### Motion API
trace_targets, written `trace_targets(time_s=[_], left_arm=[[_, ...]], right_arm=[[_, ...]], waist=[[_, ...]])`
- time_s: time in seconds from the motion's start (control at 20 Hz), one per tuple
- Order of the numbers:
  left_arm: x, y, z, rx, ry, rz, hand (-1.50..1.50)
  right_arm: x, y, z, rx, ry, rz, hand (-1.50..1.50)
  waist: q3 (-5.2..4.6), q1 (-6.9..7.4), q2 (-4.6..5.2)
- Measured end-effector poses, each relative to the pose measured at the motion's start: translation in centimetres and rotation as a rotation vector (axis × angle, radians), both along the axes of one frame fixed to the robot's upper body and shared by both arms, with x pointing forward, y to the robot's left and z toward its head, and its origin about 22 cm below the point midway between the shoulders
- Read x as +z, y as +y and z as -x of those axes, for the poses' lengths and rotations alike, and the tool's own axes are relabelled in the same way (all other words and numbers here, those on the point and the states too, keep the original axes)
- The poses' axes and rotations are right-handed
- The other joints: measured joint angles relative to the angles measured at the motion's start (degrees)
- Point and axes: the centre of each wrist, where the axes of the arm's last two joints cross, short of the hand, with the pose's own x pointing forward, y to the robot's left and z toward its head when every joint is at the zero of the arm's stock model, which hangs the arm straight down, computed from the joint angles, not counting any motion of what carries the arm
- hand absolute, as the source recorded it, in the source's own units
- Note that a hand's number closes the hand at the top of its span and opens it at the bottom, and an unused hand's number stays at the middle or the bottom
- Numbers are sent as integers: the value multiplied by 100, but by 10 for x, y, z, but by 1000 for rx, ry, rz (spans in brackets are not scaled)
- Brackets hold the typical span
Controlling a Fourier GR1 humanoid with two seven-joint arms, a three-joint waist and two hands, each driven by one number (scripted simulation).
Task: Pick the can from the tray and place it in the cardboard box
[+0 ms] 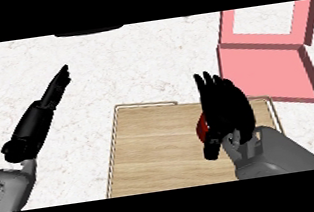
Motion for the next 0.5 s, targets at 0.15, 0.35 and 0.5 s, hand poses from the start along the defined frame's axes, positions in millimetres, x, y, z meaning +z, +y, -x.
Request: trace_targets(time_s=[0.15, 0.35, 0.5], left_arm=[[1, 0, -2, 3, -2, 4, 0], [2, 8, -1, 5, -5, -6, 0], [3, 4, 1, 1, -5, -6, 0]], right_arm=[[-9, -4, -3, -18, 14, 25, -150], [-12, -9, -2, -44, 16, 40, -150], [-18, -8, 3, -61, 21, 40, -150]], waist=[[1, -9, 4], [0, -17, -6], [2, -11, -5]])
